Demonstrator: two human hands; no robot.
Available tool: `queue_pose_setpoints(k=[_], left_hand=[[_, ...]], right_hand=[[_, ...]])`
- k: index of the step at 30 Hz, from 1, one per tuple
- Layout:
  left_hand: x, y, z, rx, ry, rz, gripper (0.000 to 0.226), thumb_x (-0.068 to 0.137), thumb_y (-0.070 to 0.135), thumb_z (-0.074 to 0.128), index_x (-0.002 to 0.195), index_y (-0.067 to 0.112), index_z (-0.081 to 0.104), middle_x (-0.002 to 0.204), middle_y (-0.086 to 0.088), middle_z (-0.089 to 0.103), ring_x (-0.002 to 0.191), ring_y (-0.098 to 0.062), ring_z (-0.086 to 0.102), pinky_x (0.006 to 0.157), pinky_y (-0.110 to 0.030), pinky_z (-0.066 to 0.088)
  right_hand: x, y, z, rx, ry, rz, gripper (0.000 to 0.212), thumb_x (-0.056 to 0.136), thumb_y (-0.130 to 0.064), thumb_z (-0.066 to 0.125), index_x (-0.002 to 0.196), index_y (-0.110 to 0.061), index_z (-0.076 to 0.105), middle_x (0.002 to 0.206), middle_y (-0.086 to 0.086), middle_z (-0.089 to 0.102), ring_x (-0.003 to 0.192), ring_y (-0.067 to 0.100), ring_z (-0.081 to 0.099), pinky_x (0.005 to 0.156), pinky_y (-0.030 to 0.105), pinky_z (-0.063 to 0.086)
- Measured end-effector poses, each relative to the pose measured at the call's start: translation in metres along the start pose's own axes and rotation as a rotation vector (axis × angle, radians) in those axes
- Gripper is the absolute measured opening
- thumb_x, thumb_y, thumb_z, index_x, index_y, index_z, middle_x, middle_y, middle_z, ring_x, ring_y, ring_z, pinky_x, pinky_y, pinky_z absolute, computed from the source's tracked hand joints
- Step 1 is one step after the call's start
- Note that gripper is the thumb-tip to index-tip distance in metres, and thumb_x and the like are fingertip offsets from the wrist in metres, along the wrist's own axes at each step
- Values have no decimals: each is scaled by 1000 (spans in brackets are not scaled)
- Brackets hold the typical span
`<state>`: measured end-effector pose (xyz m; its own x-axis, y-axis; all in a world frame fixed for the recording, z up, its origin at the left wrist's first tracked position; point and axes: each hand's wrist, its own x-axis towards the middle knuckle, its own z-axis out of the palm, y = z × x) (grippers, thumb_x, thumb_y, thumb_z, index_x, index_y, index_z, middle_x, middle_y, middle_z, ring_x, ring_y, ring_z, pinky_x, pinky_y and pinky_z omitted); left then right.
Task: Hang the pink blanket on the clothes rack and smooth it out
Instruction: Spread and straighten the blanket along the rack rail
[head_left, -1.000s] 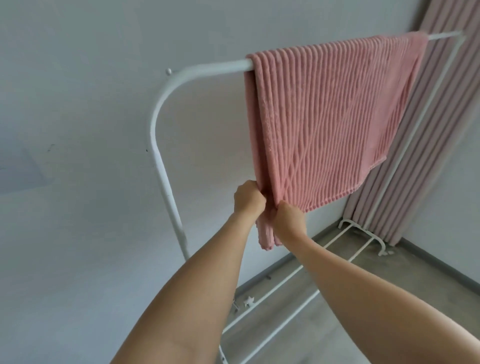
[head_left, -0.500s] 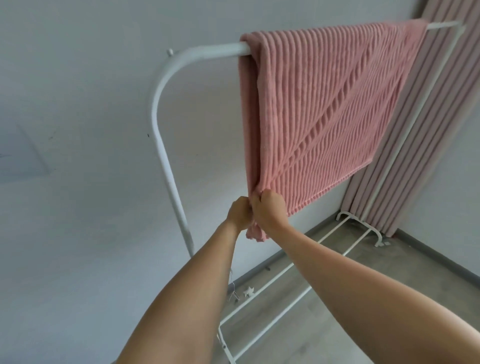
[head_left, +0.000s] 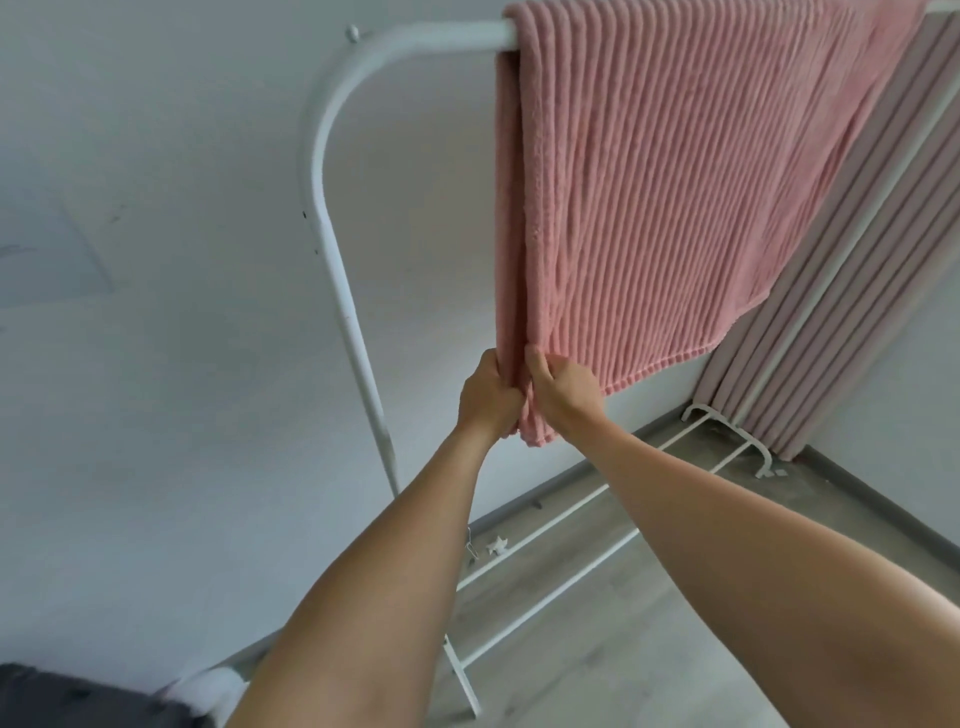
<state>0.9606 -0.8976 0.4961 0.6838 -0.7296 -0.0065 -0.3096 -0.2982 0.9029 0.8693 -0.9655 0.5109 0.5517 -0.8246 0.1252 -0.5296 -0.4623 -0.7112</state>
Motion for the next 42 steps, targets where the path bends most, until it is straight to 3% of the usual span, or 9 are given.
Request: queue_pose_setpoints(k=[2, 4, 6, 10, 18, 24, 34, 39, 42], left_hand=[[-7, 5, 9, 98, 172, 5, 41, 83, 59, 52, 97, 21, 53, 77, 2, 69, 61, -21, 66, 52, -31, 53], [-17, 12, 25, 204, 468, 80, 24, 79, 42, 55, 86, 19, 51, 76, 5, 62, 66, -21, 60, 57, -31, 46], [-27, 25, 46, 277, 595, 180, 12, 75, 27, 55, 78, 17, 48, 73, 3, 58, 67, -23, 55, 56, -32, 43], [-32, 64, 112, 357, 512, 132, 12, 77, 26, 53, 81, 15, 51, 82, -2, 64, 73, -28, 58, 61, -33, 46], [-14, 178, 273, 445, 373, 154, 14, 81, 18, 53, 90, 7, 57, 86, -7, 65, 77, -30, 58, 61, -32, 34], [34, 269, 357, 451, 388, 198, 26, 78, 26, 51, 96, 10, 61, 92, -10, 70, 89, -35, 66, 74, -39, 53], [202, 394, 455, 396, 614, 436, 16, 78, 21, 53, 87, 10, 60, 85, -7, 66, 82, -31, 63, 69, -38, 54], [283, 445, 485, 326, 862, 860, 9, 70, 3, 54, 74, 10, 56, 73, -4, 57, 73, -26, 50, 65, -39, 45], [324, 468, 503, 351, 964, 940, 13, 67, 3, 52, 77, 7, 59, 75, -7, 55, 74, -28, 49, 69, -40, 43]], right_hand=[[5, 17, -13, -53, 52, 4, 58, 101, -55, 22, 62, -20, 47, 59, 1, 54, 55, 17, 51, 56, 30, 39], [12, 39, -32, -85, 99, 27, 54, 100, -54, 22, 65, -18, 45, 62, 3, 51, 56, 20, 49, 58, 32, 43], [17, 66, -56, -115, 103, 48, 45, 100, -45, 29, 69, -16, 45, 64, 4, 51, 56, 20, 47, 55, 31, 40], [22, 130, -122, -221, 72, 105, 32, 97, -27, 37, 69, -13, 42, 66, 6, 50, 57, 24, 48, 48, 28, 31], [51, 256, -294, -292, 146, 187, 18, 95, -22, 39, 95, -9, 51, 86, 9, 59, 73, 27, 56, 58, 31, 43], [106, 310, -380, -257, 171, 193, 20, 92, -20, 41, 94, -7, 57, 81, 8, 61, 69, 25, 58, 55, 29, 46], [307, 338, -473, -204, 244, -38, 19, 92, -17, 39, 90, -6, 54, 78, 8, 59, 66, 27, 54, 55, 31, 43], [421, 335, -504, -152, 249, -142, 23, 96, -18, 33, 95, -6, 54, 85, 9, 62, 72, 28, 58, 60, 37, 50], [482, 336, -511, -67, 231, -164, 25, 95, -14, 33, 103, -8, 57, 93, 7, 62, 81, 28, 59, 68, 36, 50]])
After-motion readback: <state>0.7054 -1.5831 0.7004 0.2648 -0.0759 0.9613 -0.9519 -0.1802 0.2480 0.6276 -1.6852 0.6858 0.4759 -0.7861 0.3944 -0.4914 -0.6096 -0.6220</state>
